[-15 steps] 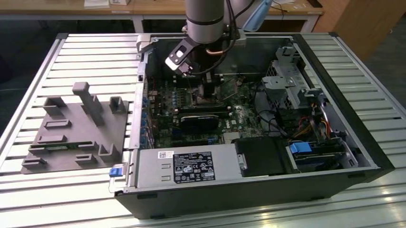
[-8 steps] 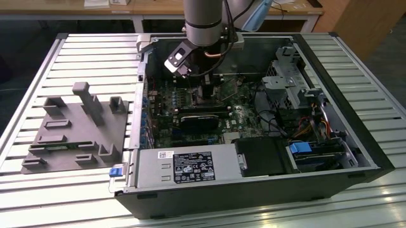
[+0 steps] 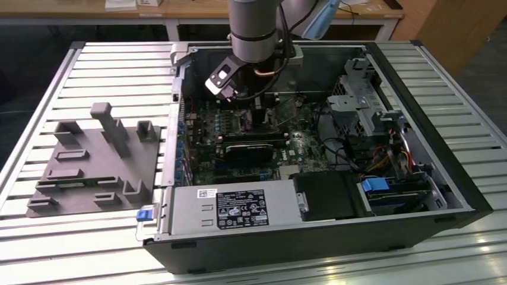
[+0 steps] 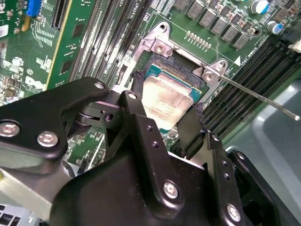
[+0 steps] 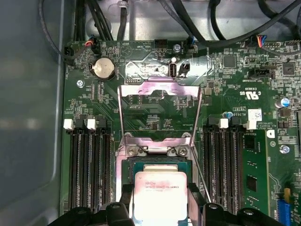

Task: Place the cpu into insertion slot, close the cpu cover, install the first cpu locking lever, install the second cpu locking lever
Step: 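Place the cpu into insertion slot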

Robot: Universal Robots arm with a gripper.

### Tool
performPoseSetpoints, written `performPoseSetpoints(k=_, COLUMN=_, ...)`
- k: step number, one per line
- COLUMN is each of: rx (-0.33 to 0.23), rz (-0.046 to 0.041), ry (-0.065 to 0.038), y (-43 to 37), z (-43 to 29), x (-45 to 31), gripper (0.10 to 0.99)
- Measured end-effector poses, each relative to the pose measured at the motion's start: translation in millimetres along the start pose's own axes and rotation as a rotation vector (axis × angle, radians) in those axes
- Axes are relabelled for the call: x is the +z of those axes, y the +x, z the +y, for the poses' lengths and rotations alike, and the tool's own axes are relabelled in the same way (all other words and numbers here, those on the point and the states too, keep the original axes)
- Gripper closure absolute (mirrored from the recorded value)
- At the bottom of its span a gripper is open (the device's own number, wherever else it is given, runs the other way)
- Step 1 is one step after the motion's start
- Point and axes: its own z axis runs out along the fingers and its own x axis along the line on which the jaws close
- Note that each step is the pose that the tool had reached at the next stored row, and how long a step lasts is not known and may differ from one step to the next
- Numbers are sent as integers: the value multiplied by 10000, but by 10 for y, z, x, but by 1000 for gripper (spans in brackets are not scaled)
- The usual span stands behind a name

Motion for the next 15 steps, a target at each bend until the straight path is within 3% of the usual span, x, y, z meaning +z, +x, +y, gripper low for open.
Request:
performPoseSetpoints(k=8, rx=55, rz=-4, ry=-2, y=20, z=-9, x=74, gripper=549)
performPoseSetpoints(k=15, rx=77, rz=-10, ry=0, y=20, z=-13, x=96, gripper=549)
